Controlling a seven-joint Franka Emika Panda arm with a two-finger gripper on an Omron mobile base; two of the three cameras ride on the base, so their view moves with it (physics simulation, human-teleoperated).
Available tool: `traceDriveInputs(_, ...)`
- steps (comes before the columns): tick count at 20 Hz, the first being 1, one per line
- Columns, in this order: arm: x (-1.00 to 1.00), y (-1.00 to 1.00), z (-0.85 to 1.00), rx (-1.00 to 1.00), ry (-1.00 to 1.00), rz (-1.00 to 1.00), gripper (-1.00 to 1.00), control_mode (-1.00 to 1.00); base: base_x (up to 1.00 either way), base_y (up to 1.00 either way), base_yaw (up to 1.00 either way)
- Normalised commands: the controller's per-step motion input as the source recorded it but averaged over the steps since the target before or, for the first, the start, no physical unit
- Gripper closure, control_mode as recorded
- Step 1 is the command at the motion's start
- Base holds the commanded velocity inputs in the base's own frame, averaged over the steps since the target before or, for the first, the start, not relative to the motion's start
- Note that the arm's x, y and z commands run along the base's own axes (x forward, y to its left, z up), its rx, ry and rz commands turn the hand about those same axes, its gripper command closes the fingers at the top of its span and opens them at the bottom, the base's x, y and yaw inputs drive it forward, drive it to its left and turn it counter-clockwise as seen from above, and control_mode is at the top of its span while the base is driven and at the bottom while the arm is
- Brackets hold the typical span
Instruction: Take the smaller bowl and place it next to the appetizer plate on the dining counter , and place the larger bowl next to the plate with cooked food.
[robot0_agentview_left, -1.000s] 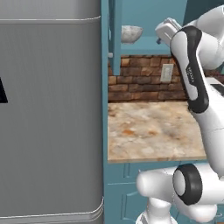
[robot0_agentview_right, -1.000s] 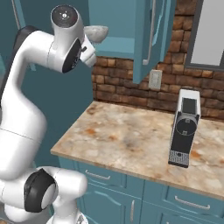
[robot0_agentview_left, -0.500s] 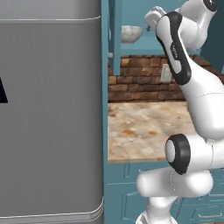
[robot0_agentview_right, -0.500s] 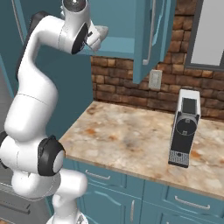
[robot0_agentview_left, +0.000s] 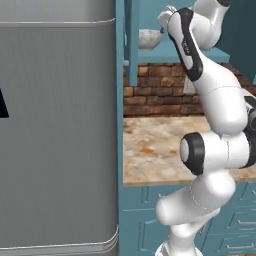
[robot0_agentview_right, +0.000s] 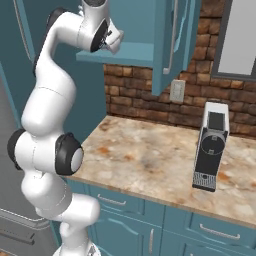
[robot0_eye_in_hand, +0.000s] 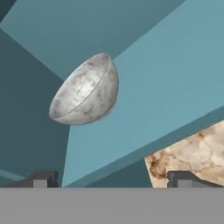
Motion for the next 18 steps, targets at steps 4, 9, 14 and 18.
traceDriveInputs(4, 0.71, 0.04, -0.15, -0.03, 0.0, 0.0, -1.0, -1.0, 0.0, 0.0, 0.0)
traceDriveInputs(9, 0.74, 0.08, -0.1, -0.03, 0.0, 0.0, -1.0, -1.0, 0.0, 0.0, 0.0)
traceDriveInputs(14, 0.65, 0.06, 0.0, -0.01, 0.0, 0.0, -1.0, -1.0, 0.0, 0.0, 0.0)
traceDriveInputs(18, 0.64, 0.01, 0.0, 0.0, 0.02, 0.0, -1.0, -1.0, 0.0, 0.0, 0.0)
